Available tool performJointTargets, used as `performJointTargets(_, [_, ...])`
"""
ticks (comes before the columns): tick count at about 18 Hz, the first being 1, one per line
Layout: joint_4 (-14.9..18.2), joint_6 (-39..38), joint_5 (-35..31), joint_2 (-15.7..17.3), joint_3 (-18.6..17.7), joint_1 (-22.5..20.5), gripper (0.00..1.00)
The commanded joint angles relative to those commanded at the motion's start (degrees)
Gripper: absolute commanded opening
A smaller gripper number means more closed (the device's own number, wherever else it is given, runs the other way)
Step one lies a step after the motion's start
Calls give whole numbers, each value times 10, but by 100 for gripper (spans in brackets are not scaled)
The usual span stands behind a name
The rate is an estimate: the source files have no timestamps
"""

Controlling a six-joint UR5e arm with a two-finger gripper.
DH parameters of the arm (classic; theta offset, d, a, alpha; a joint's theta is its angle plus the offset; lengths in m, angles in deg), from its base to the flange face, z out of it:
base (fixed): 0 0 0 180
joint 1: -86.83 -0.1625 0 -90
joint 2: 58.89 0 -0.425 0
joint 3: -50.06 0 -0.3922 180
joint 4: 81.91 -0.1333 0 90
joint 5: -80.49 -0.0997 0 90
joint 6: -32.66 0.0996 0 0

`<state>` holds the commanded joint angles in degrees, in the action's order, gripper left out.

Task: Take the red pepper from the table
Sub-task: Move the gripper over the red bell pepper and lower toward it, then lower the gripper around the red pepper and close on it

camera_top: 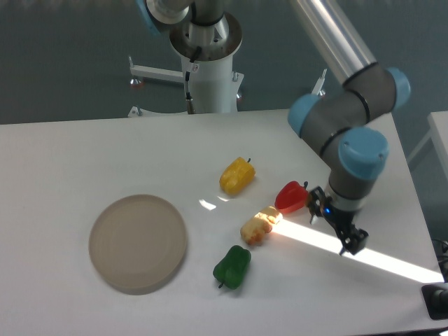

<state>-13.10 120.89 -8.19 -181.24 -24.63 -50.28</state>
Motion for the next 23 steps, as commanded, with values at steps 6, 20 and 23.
performJointTargets(6, [7, 26, -26, 55, -70, -4, 100])
performJointTargets(20, [-32, 25, -32, 72, -147, -16, 100])
performJointTargets(23, [-43, 16, -30, 72, -149, -15, 100])
